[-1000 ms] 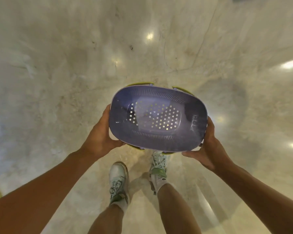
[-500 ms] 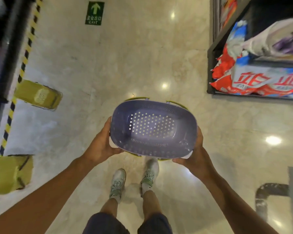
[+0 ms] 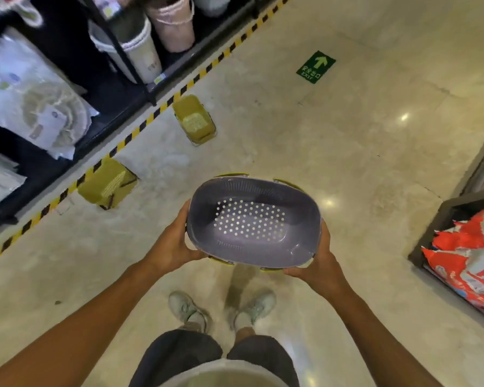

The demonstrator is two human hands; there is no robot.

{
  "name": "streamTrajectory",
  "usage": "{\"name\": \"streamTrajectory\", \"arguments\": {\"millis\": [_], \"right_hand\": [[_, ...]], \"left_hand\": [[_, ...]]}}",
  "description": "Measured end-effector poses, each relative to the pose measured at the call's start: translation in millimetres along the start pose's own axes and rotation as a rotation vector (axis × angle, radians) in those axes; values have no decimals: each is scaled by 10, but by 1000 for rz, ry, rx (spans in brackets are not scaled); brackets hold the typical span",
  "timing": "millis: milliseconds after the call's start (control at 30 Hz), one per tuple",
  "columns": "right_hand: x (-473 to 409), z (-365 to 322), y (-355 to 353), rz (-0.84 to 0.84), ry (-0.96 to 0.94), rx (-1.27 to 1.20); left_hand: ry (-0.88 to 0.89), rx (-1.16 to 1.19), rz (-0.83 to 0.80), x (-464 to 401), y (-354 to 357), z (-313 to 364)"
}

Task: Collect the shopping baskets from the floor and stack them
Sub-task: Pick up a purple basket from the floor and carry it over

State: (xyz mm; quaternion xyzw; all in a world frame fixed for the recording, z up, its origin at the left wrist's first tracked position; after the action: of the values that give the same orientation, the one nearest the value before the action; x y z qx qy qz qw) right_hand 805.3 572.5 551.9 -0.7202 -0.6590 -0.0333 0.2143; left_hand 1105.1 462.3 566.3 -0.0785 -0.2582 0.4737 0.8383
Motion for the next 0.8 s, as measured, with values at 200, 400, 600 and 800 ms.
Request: {"name": "streamTrajectory", "arguments": {"millis": [200, 400, 600, 800], "right_hand": [[-319, -696, 1173, -276, -80, 125], [-328, -1388, 2540, -516, -164, 230], [-231, -1930, 3850, -692, -235, 357], [-79, -2508, 5058, -799, -304, 383]], "left_hand": [[-100, 171, 252, 960, -912, -717], [-157, 224, 476, 2052, -1717, -1476], [-198, 343, 671, 2990, -2390, -2088], [-194, 428, 826, 3610, -2965, -2566]]}}
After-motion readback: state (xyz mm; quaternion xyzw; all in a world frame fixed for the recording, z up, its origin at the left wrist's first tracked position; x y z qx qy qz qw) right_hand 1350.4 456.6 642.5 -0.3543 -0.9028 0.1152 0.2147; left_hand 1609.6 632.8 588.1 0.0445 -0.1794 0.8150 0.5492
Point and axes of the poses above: each hand's wrist, its own x-axis away from the middle knuckle, its own y-axis out of the palm, z = x × y, the point moved 6 cm from there along -x, towards the middle knuckle, and after that the axes turned 2 degrees about x, right-handed, at the moved point
